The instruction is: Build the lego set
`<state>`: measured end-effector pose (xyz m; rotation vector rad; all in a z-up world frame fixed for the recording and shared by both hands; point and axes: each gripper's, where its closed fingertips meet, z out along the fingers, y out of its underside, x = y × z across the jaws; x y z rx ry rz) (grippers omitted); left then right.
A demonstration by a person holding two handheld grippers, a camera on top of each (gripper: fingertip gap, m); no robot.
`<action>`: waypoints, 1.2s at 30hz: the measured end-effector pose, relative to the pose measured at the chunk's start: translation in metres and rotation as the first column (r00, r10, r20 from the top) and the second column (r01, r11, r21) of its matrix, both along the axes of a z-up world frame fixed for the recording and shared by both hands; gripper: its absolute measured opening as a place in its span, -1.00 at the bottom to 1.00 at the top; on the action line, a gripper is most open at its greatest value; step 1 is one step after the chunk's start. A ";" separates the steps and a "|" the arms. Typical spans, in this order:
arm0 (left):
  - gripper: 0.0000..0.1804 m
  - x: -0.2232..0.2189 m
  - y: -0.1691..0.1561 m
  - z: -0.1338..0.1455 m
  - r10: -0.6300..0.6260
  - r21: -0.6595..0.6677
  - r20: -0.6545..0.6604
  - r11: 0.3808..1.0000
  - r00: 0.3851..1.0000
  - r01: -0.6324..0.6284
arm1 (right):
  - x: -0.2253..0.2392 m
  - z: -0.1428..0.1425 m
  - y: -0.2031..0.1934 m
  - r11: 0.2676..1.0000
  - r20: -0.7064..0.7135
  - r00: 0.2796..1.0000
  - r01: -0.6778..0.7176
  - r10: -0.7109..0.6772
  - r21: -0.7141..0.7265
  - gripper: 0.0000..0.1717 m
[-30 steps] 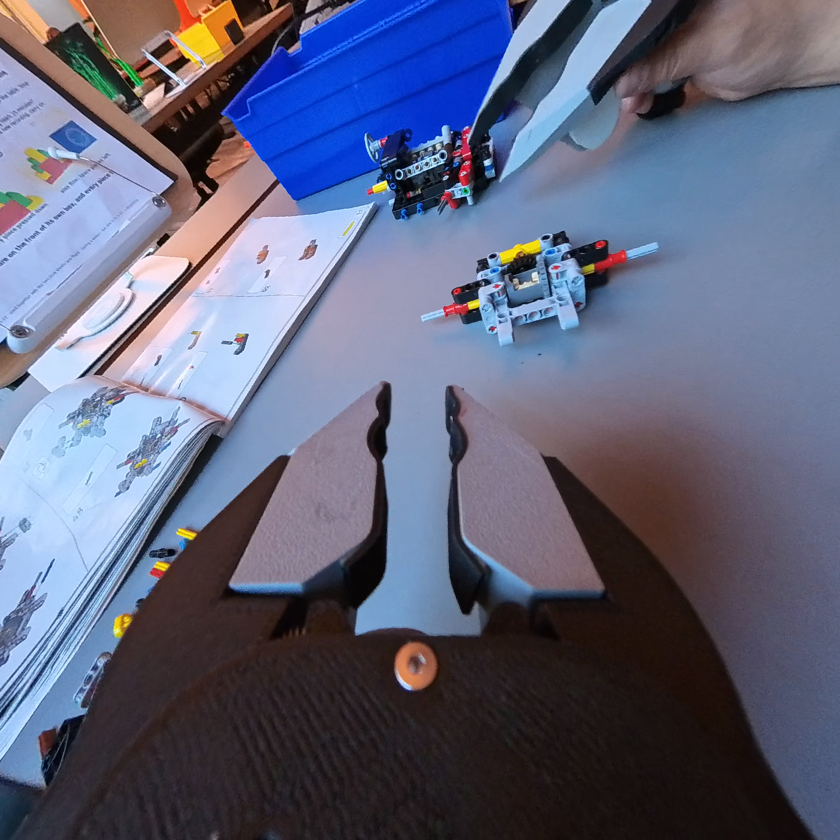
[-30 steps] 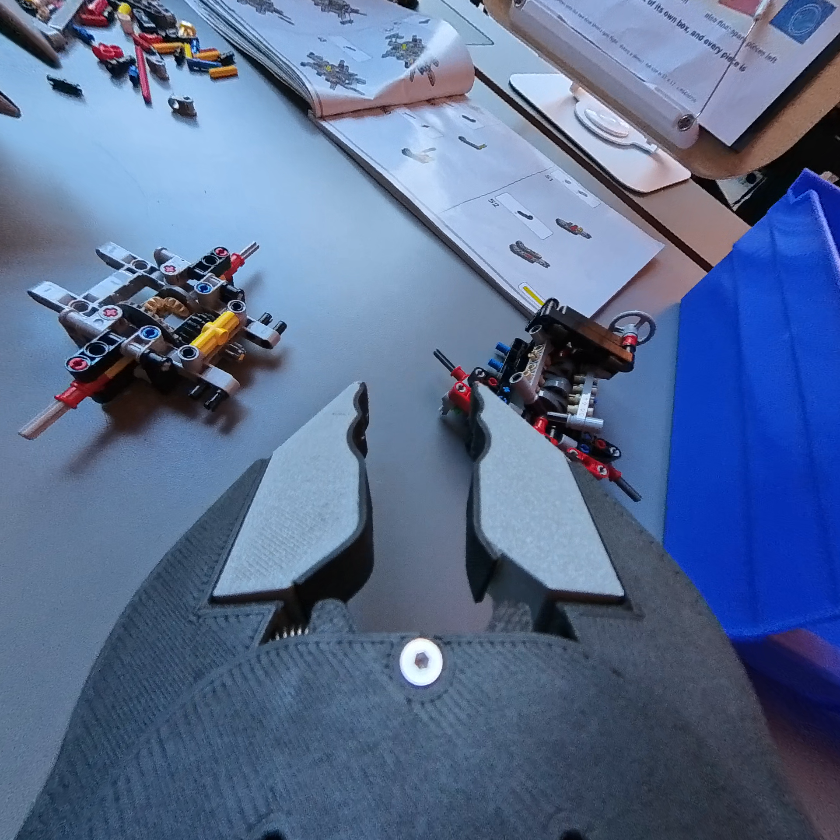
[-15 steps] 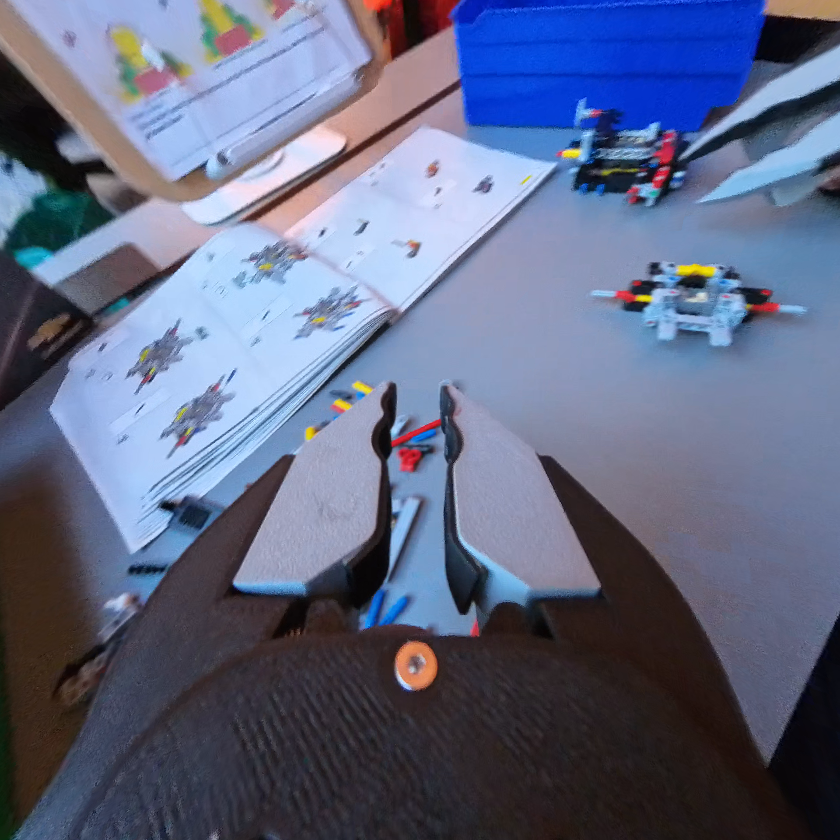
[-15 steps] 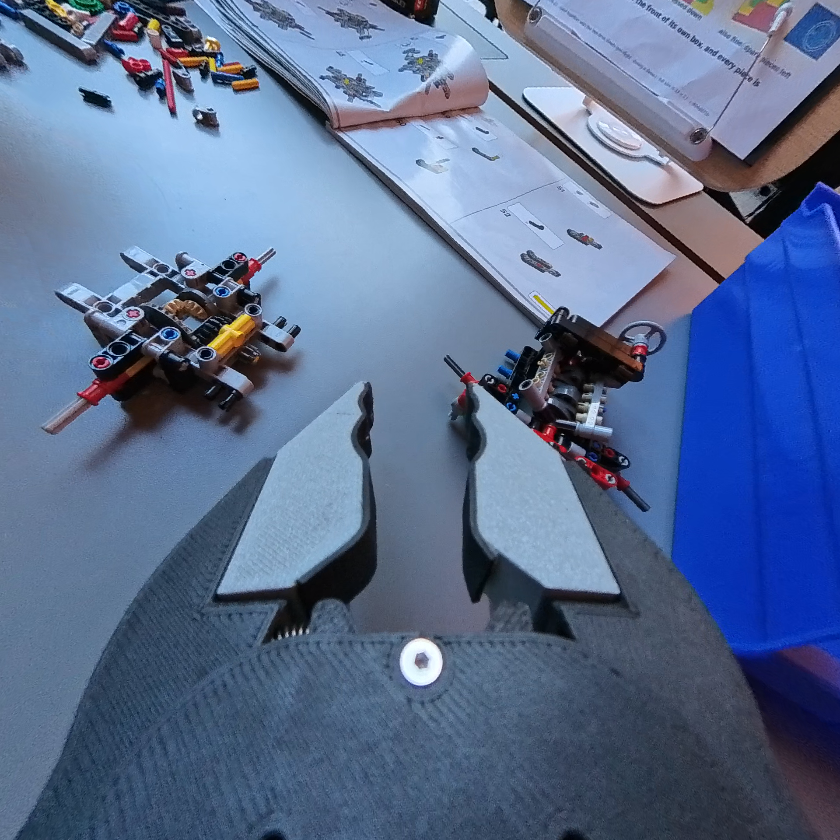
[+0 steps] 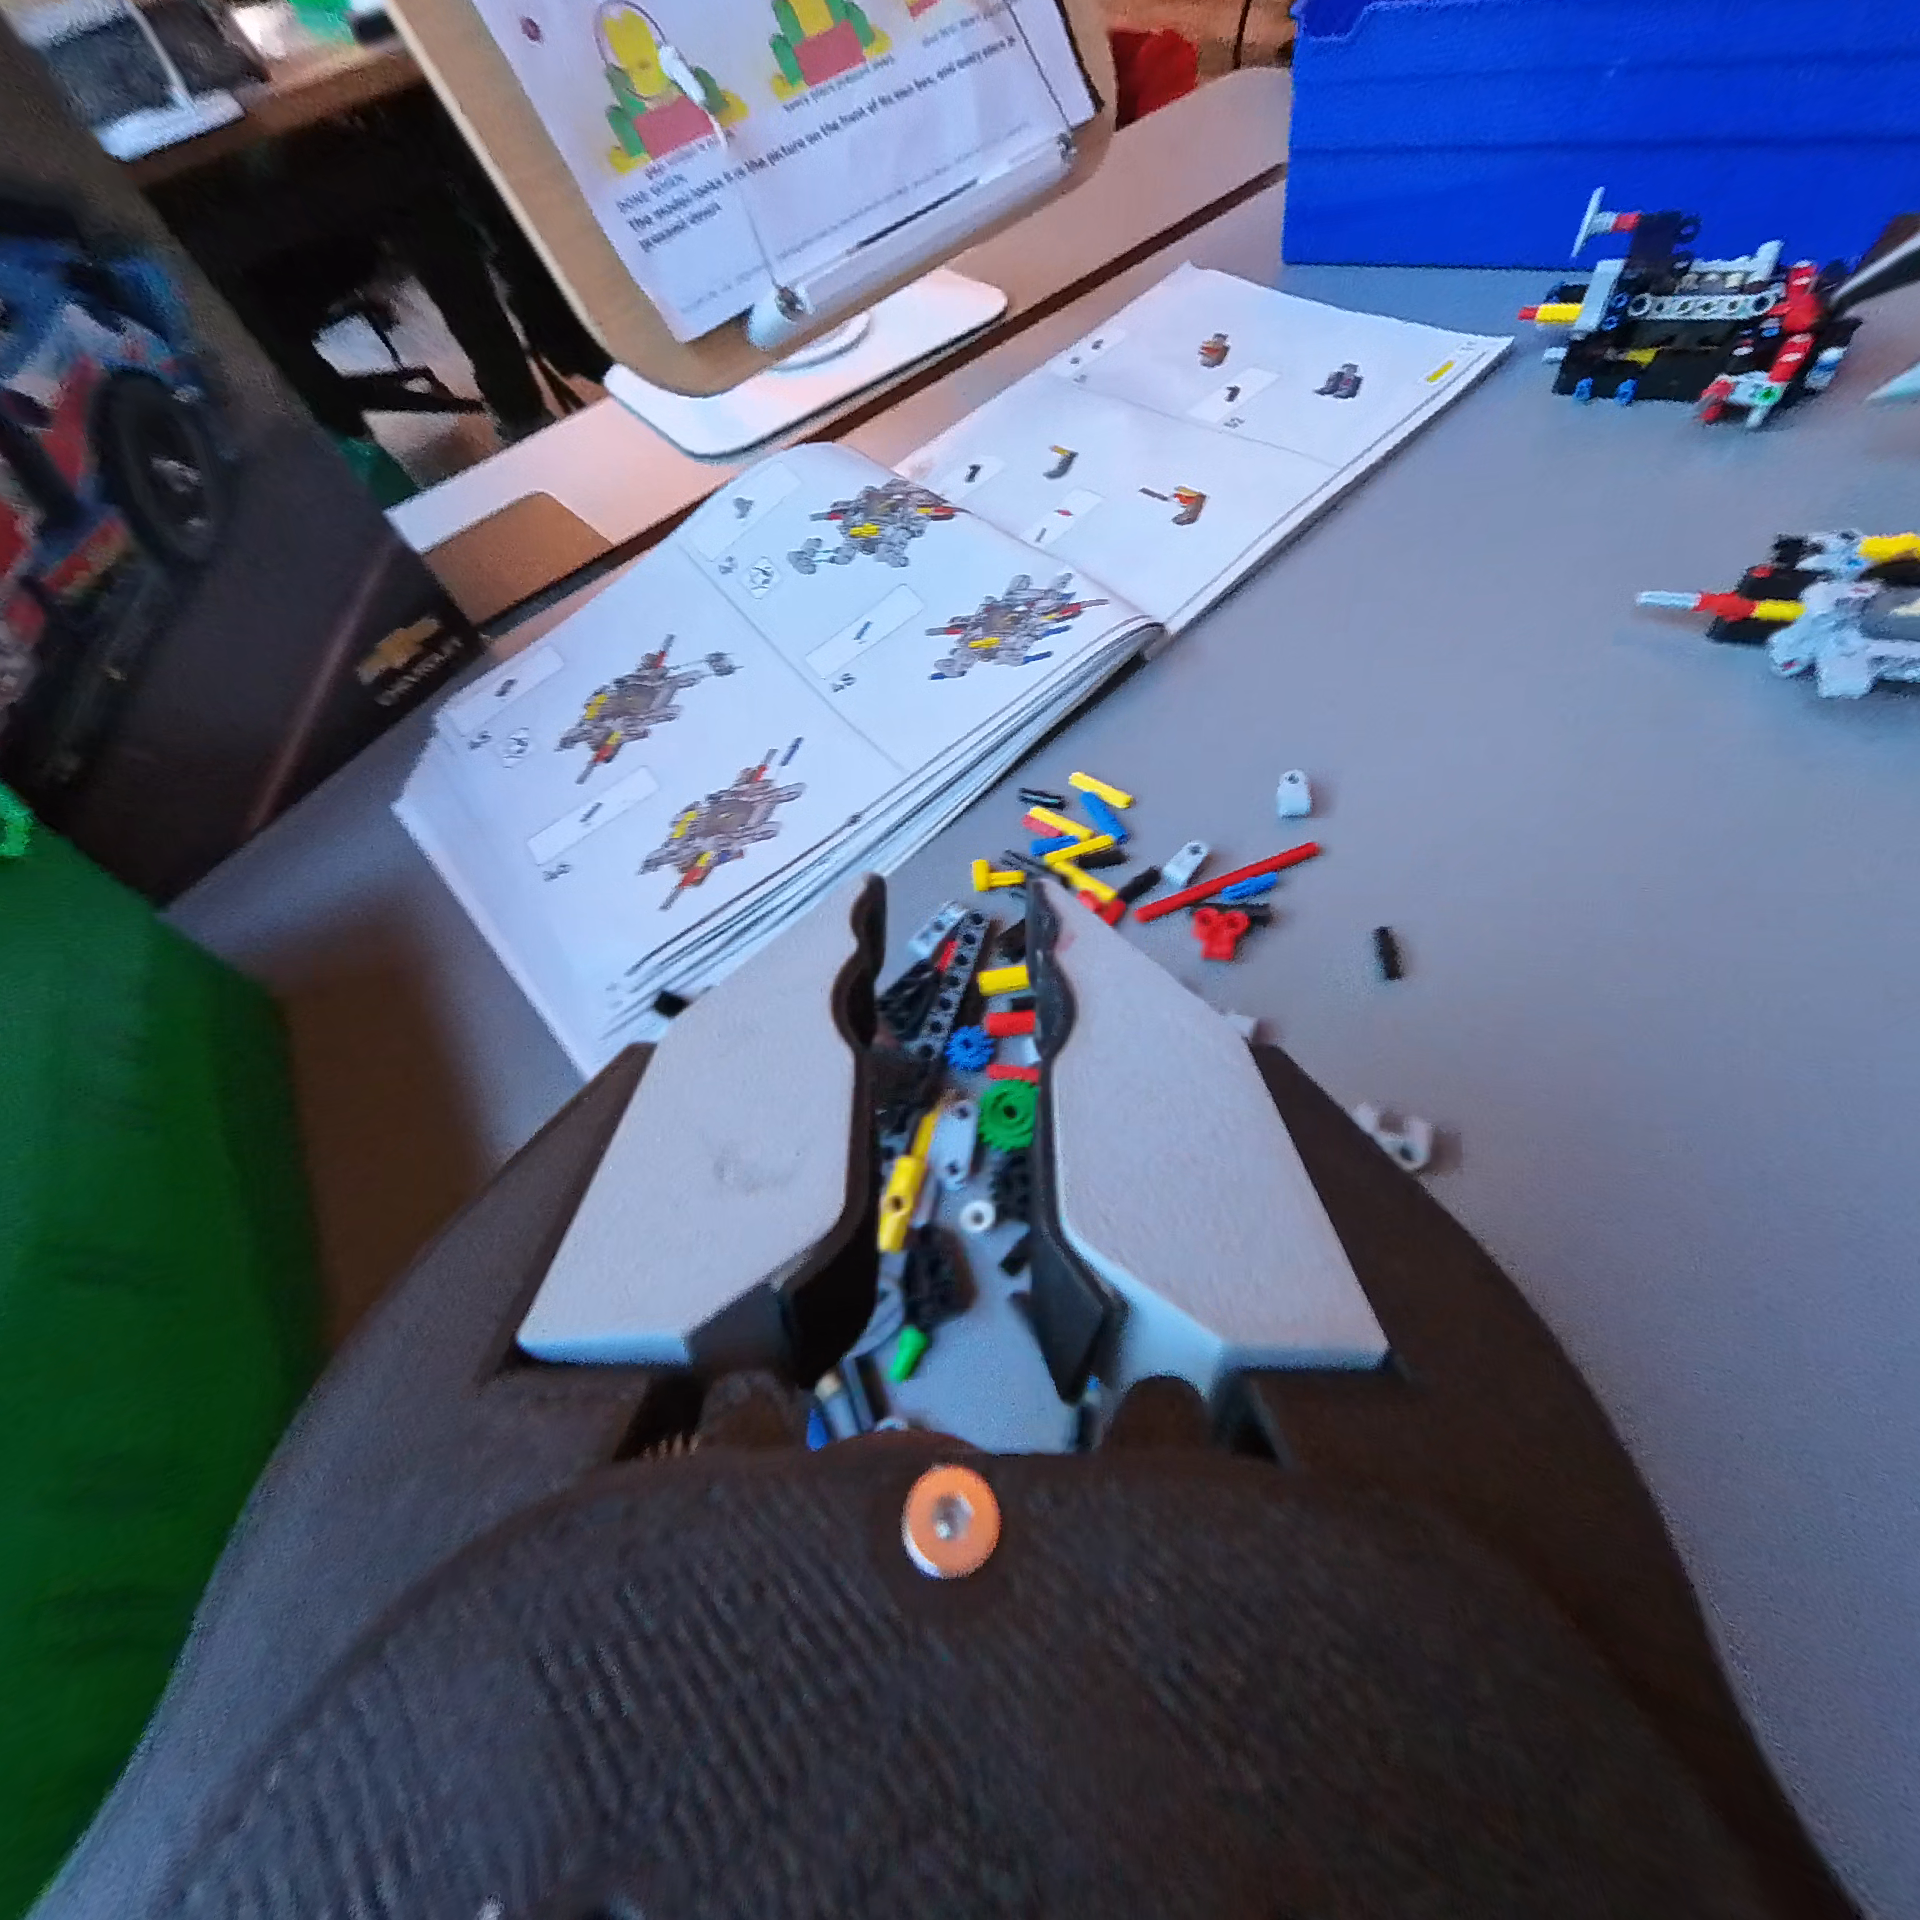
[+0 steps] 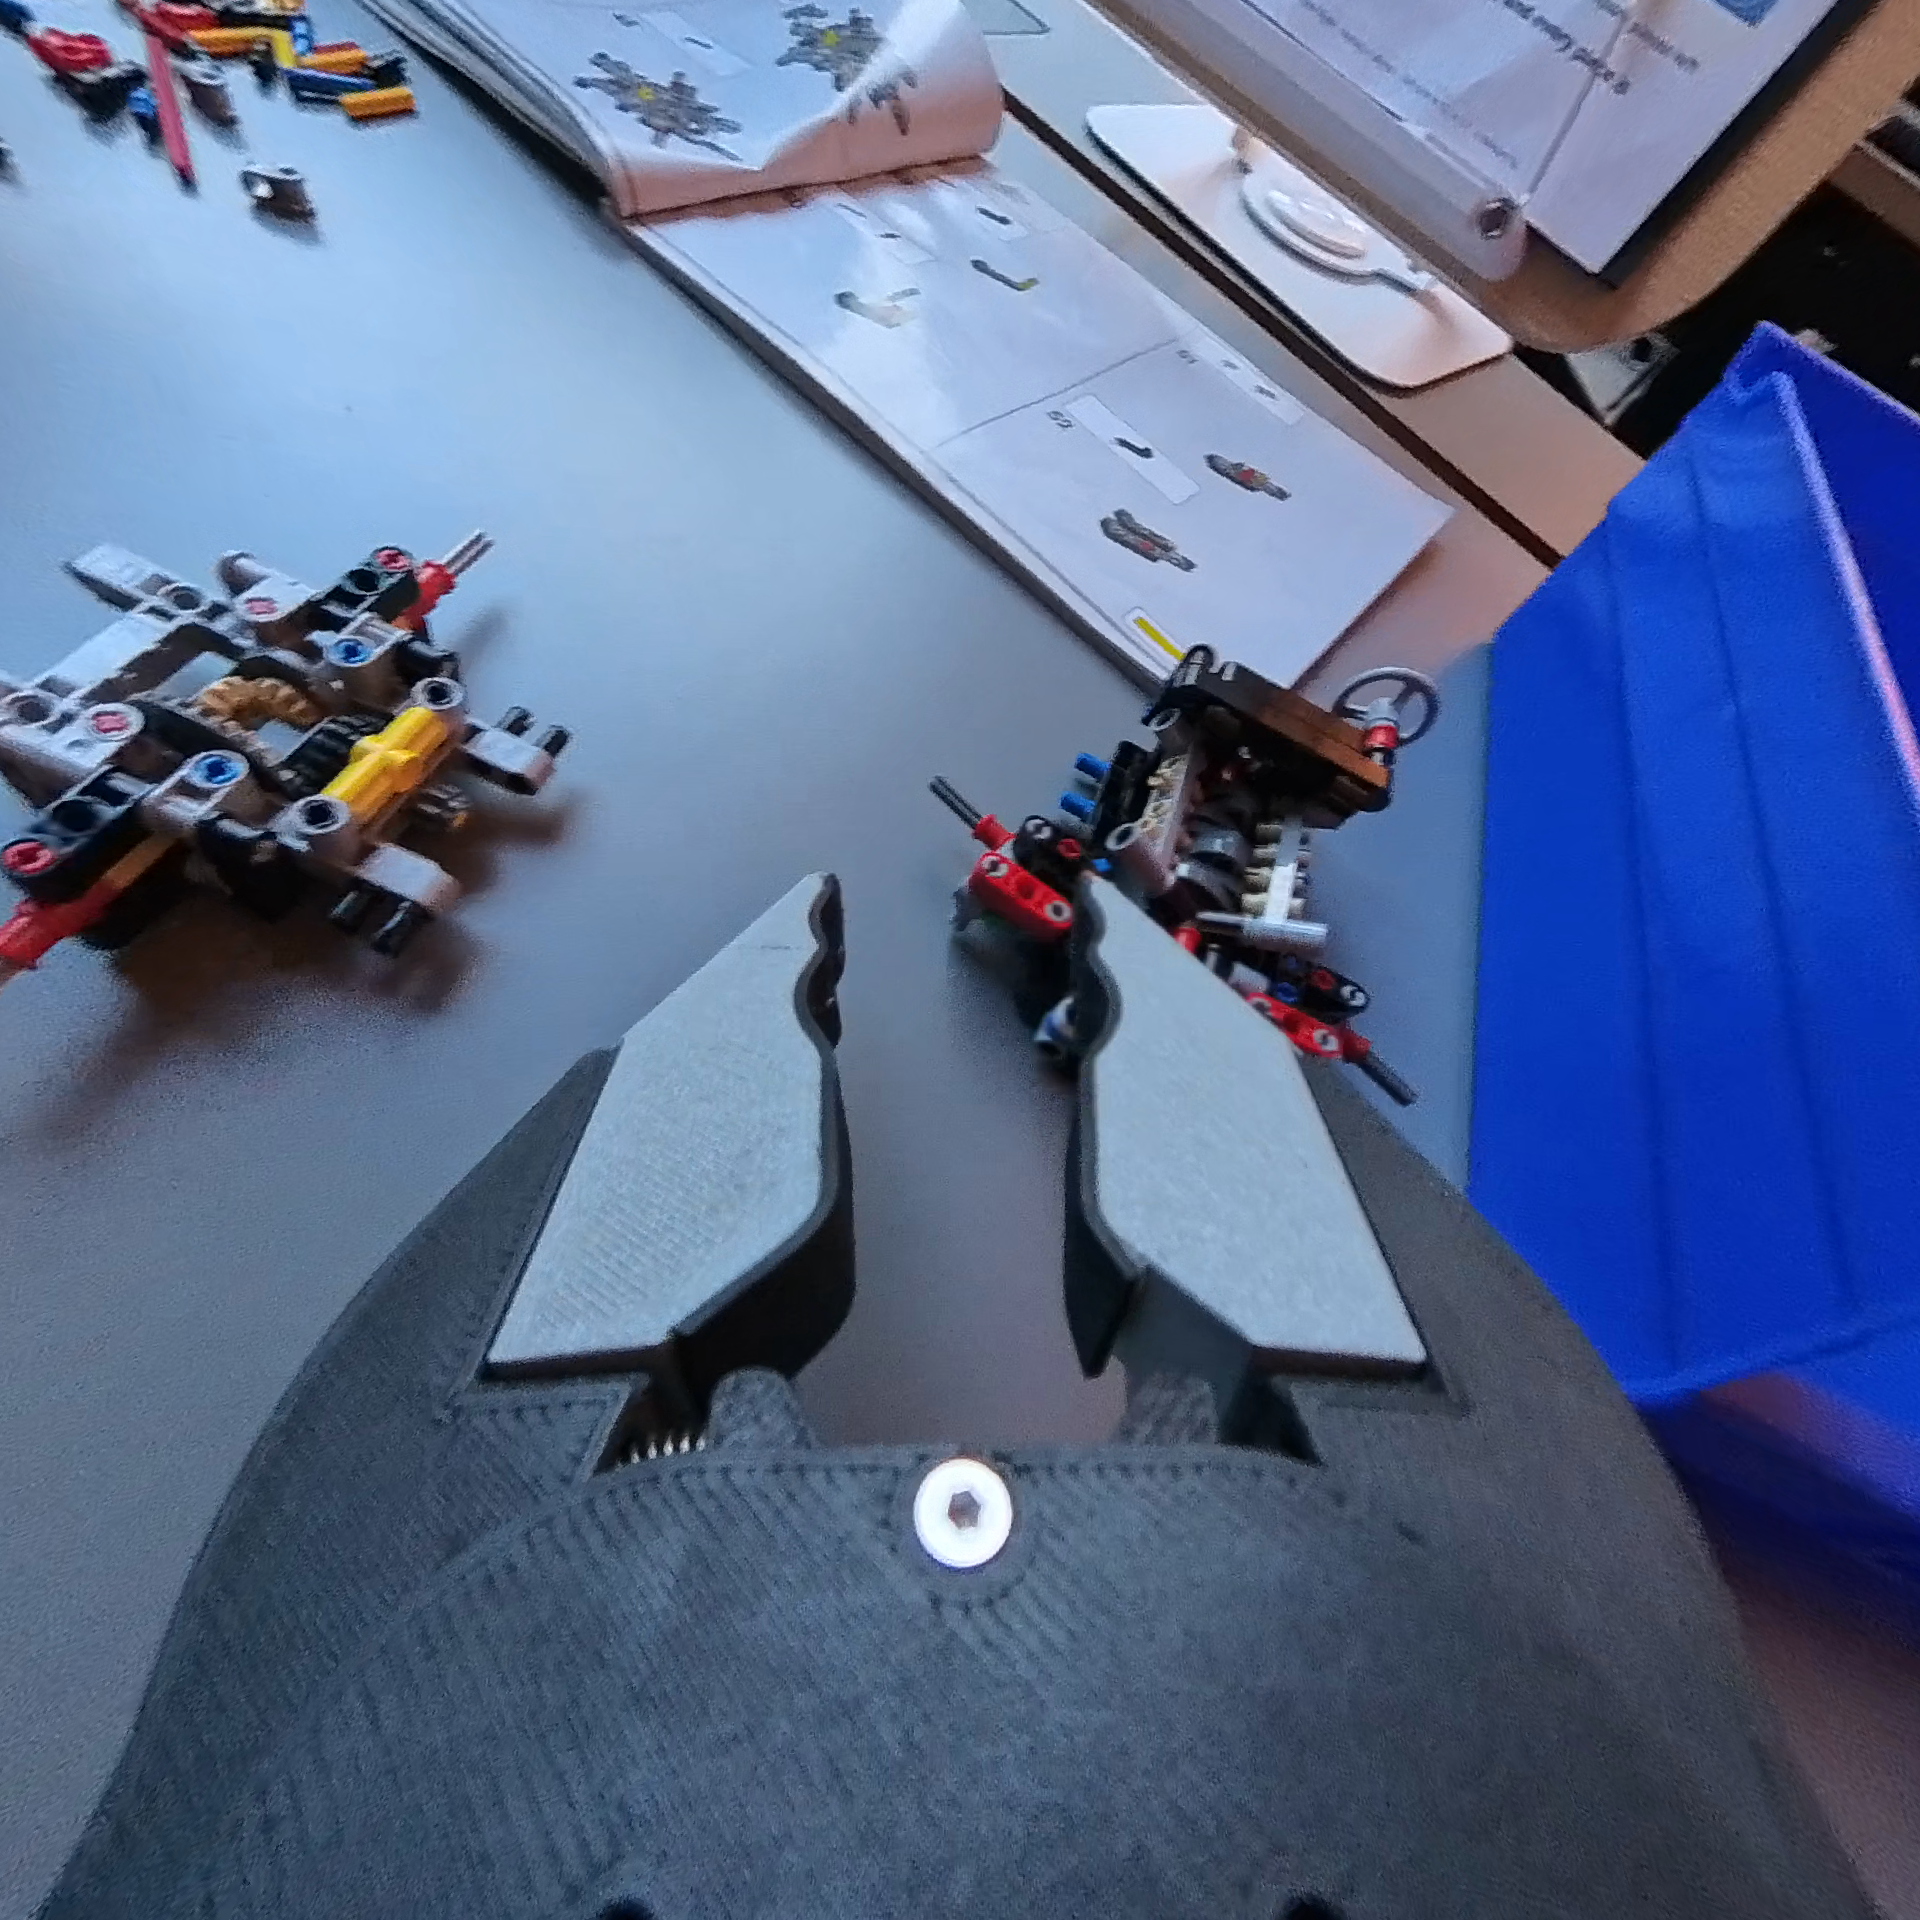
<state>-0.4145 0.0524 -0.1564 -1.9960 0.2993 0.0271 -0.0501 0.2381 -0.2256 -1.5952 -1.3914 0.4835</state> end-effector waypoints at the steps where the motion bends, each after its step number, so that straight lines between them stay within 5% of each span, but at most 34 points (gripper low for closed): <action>1: -0.73 -0.008 -0.003 0.001 0.006 0.020 -0.020 1.000 1.000 -0.005 | 0.001 0.001 0.005 1.000 -0.007 1.000 0.019 -0.019 0.010 -0.52; 10: -0.73 -0.043 -0.017 0.027 -0.006 0.252 -0.049 0.968 0.999 0.018 | 0.008 0.014 0.032 0.982 -0.072 0.983 0.175 -0.170 0.073 -0.49; 15: -0.75 -0.041 -0.020 0.017 -0.007 0.268 -0.112 0.963 0.994 0.037 | 0.014 0.018 0.044 0.971 -0.127 0.963 0.241 -0.239 0.002 -0.50; 19: -0.75 -0.041 -0.018 0.005 -0.012 0.209 -0.172 0.977 0.985 0.049 | 0.015 0.015 0.049 0.965 -0.116 0.958 0.259 -0.262 -0.039 -0.51; 29: -0.73 -0.011 0.001 -0.024 -0.157 -0.039 0.010 0.987 0.988 0.157 | 0.002 0.018 0.032 0.987 -0.111 0.981 0.161 -0.157 0.029 -0.58; 36: -0.87 0.048 0.040 -0.025 -0.288 -0.271 0.113 0.912 0.951 0.308 | -0.011 0.018 0.015 0.998 -0.118 0.992 0.055 -0.053 0.015 -0.59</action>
